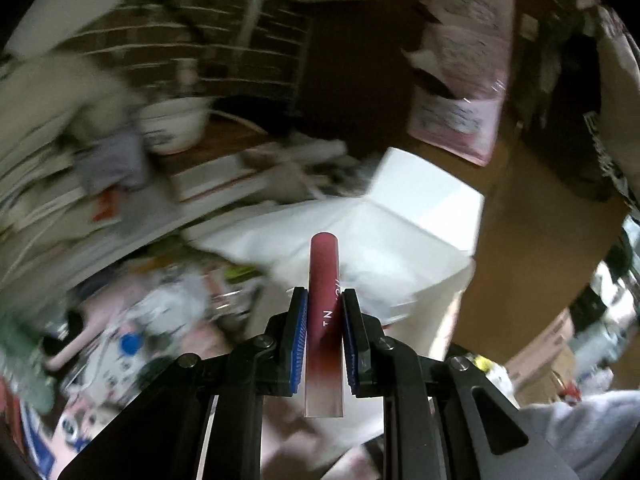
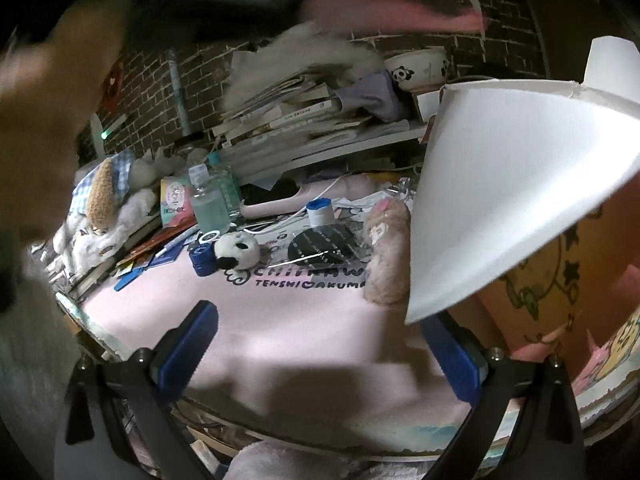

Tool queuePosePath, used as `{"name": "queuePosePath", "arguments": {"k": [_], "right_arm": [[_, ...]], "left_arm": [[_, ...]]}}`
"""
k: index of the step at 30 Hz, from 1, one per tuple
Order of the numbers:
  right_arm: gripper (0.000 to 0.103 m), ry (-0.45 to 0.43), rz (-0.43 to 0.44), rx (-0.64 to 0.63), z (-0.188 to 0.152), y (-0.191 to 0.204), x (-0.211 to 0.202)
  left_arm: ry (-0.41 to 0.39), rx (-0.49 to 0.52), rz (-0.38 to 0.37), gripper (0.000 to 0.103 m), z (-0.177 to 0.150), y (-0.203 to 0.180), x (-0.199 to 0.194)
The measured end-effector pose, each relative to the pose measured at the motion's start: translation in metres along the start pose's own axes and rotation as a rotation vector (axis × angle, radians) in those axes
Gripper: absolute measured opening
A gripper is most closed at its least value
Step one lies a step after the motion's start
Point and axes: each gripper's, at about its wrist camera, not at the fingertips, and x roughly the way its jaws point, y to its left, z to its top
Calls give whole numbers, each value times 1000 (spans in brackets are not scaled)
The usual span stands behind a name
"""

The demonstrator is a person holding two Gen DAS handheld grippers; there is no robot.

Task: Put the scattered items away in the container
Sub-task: 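Carry the lipstick into the white box and open the left tool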

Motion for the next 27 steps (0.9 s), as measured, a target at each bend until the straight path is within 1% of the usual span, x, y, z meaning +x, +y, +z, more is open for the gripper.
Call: {"name": "queuePosePath", "arguments": {"k": [6, 9, 12, 17, 20, 27], "right_arm": [[101, 0, 13, 13, -1, -2, -2], [101, 0, 22, 18, -2, -3, -2], [101, 1, 29, 27, -3, -4, -3], [101, 7, 38, 32, -6, -6, -2], [101, 15, 41, 36, -7, -7, -1], [101, 20, 43, 40, -8, -8, 0]], "left_arm": [[145, 65, -42, 11, 24, -27, 44], [208, 88, -25, 11, 28, -35, 65], [265, 90, -20, 11, 30, -37, 84], [346, 106, 37, 11, 21, -39, 109], [377, 124, 64, 12, 16, -39, 118], [385, 144, 74, 12, 13, -41, 119]]}}
